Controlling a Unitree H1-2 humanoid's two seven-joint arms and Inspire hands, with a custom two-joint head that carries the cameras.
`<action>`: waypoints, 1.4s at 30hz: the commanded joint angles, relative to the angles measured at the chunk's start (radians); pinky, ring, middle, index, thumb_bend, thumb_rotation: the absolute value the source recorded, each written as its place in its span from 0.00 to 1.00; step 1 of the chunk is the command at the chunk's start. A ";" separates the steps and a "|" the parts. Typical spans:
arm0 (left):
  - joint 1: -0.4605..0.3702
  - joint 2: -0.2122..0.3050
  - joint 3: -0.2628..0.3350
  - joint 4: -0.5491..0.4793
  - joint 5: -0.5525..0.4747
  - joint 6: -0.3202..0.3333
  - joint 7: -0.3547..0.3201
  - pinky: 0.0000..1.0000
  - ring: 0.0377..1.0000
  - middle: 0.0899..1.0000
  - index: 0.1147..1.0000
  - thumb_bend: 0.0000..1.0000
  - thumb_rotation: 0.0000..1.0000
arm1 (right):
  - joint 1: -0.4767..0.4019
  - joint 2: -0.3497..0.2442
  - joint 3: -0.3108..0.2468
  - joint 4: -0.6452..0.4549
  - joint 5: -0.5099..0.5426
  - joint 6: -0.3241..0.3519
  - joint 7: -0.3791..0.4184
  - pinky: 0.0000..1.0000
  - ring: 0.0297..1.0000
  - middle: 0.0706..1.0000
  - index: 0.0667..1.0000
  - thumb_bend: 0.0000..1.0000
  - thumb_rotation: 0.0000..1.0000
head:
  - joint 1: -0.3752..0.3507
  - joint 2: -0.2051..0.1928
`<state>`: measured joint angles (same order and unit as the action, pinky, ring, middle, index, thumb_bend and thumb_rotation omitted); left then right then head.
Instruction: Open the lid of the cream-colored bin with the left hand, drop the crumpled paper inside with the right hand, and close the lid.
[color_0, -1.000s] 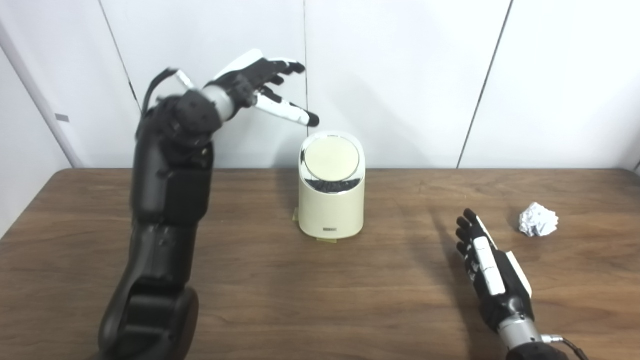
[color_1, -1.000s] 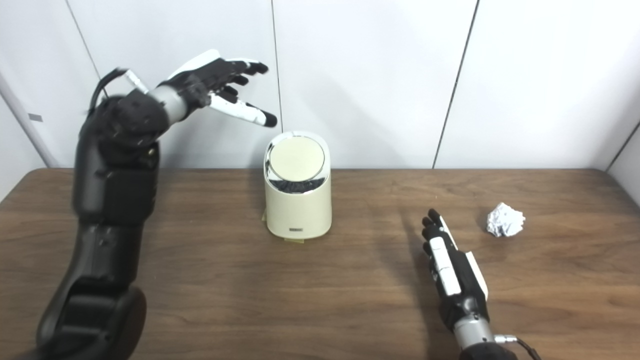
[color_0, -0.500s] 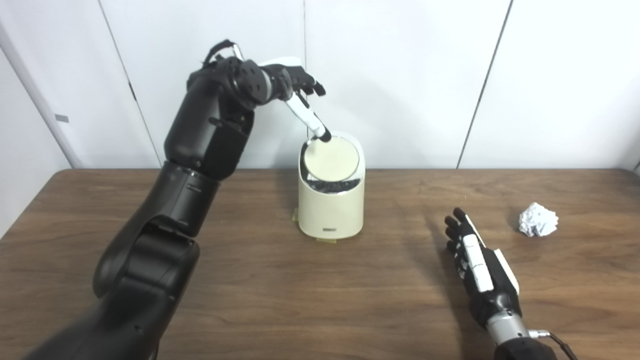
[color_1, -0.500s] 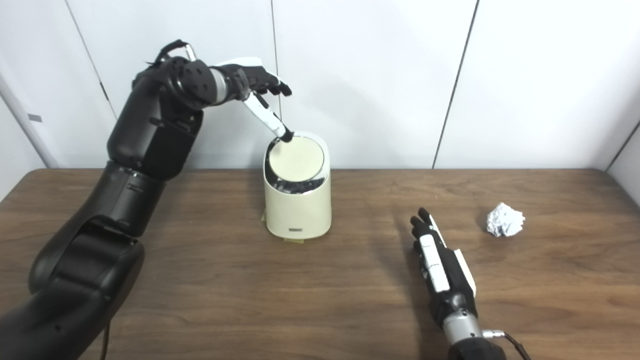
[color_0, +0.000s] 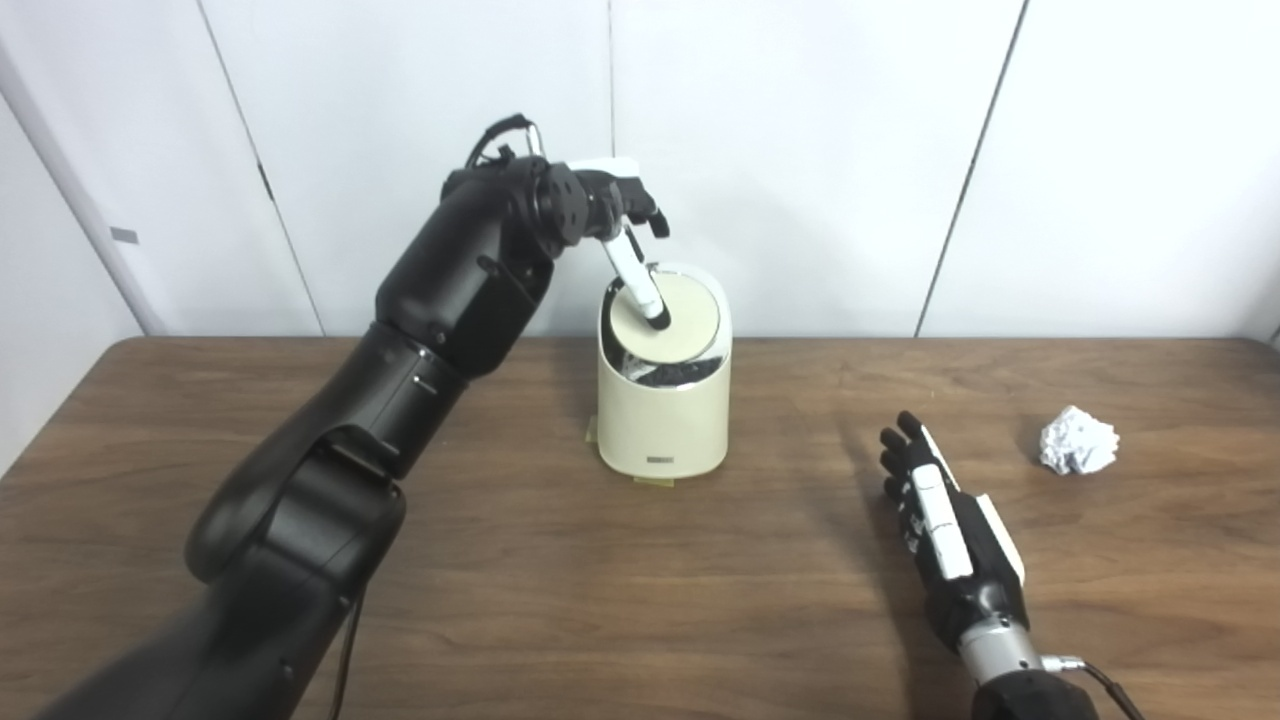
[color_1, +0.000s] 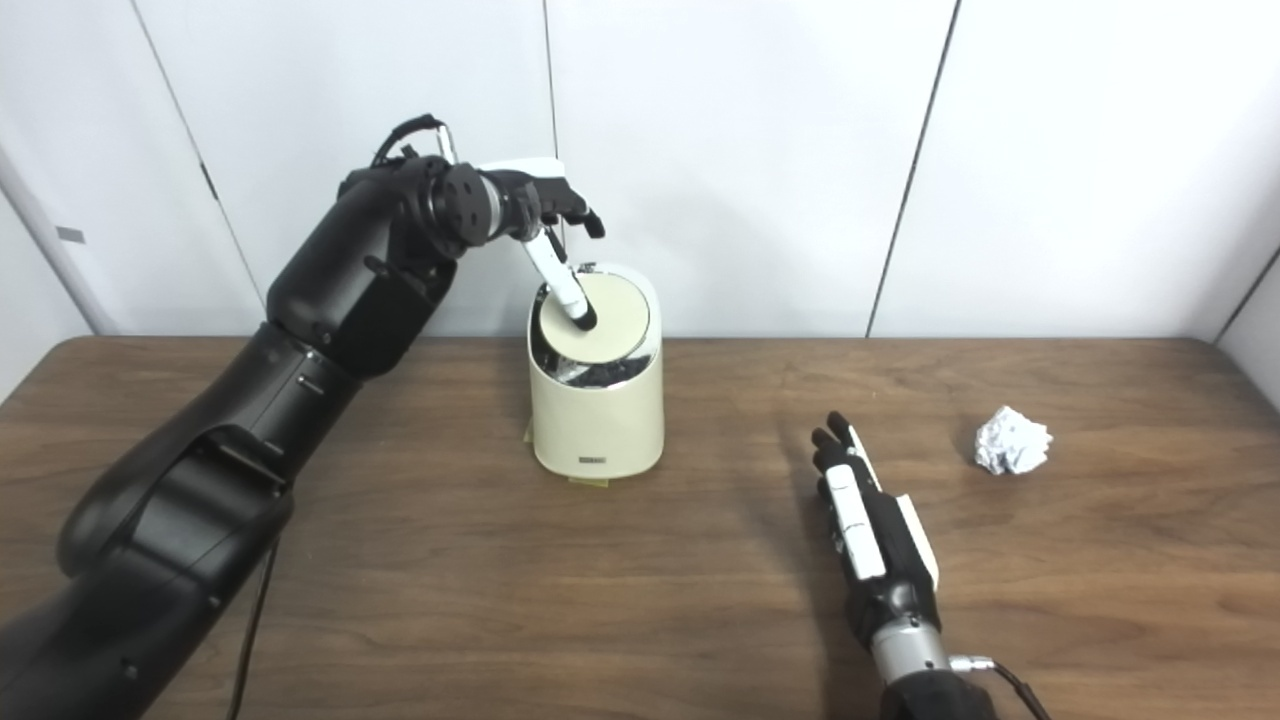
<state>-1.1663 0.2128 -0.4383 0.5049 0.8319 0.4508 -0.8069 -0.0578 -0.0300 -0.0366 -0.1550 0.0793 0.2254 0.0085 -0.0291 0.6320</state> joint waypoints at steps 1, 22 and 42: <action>-0.057 0.017 -0.018 -0.026 0.016 -0.007 0.039 0.92 0.97 0.96 0.90 0.93 0.17 | -0.035 0.000 0.004 -0.032 -0.007 -0.034 0.001 0.99 0.97 0.96 0.98 0.59 0.90 | -0.002 0.001; -0.051 0.005 -0.132 -0.009 0.026 -0.011 0.085 0.75 0.97 0.99 0.90 0.93 0.22 | -0.039 -0.002 0.008 -0.040 -0.023 -0.033 0.003 0.99 0.97 0.95 0.98 0.64 0.91 | -0.003 0.014; -0.012 0.030 -0.179 -0.034 0.045 -0.053 0.100 0.86 0.98 0.99 0.91 0.93 0.14 | -0.039 -0.004 0.001 -0.052 -0.017 -0.022 0.002 1.00 0.97 0.95 0.98 0.66 0.90 | -0.004 0.015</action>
<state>-1.1550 0.2296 -0.6185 0.4839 0.8730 0.3990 -0.7039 -0.0618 -0.0325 -0.0309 -0.1677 0.0576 0.2261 0.0079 -0.0322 0.6458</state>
